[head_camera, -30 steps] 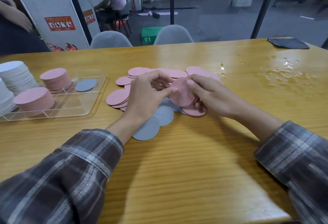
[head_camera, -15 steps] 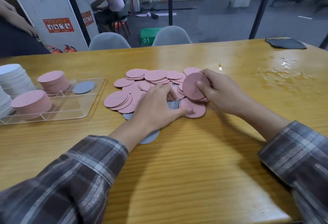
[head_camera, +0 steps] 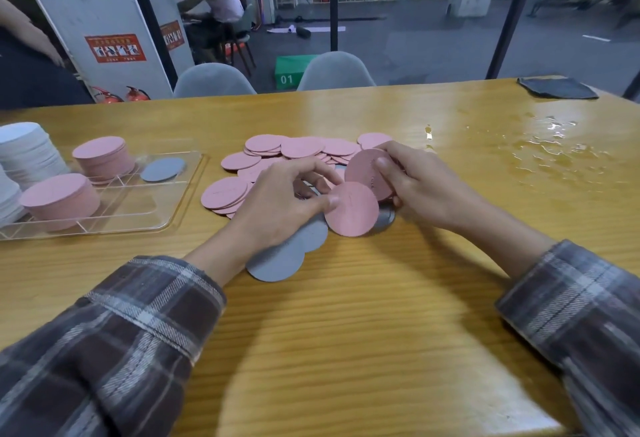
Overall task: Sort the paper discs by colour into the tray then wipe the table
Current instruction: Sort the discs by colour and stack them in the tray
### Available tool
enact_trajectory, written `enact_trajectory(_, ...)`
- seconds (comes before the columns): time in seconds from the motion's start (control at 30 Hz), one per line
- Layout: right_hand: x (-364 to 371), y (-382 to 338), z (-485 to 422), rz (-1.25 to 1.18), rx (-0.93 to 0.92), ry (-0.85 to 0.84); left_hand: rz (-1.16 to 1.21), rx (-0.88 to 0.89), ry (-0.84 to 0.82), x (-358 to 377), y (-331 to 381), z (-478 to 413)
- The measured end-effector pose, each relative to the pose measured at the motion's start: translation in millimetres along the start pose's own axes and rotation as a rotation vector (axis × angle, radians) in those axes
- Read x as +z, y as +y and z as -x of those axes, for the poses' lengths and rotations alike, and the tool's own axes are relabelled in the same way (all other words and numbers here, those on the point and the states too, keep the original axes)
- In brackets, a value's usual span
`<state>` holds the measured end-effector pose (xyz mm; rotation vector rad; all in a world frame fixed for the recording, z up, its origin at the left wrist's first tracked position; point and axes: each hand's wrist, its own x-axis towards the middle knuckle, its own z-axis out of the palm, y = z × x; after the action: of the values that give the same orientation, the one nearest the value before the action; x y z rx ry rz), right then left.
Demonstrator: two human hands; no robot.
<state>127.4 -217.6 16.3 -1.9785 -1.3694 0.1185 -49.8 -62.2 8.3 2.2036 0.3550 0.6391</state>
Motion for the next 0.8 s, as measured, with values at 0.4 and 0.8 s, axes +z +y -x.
enact_trajectory(0.4, 15, -26, 4, -0.178, -0.051, -0.247, 0.034, 0.082, 0.219, -8, 2, 2)
enact_trajectory(0.8, 41, -38, -19, -0.073, -0.029, -0.093, -0.459, 0.07, 0.194, -65, -49, 18)
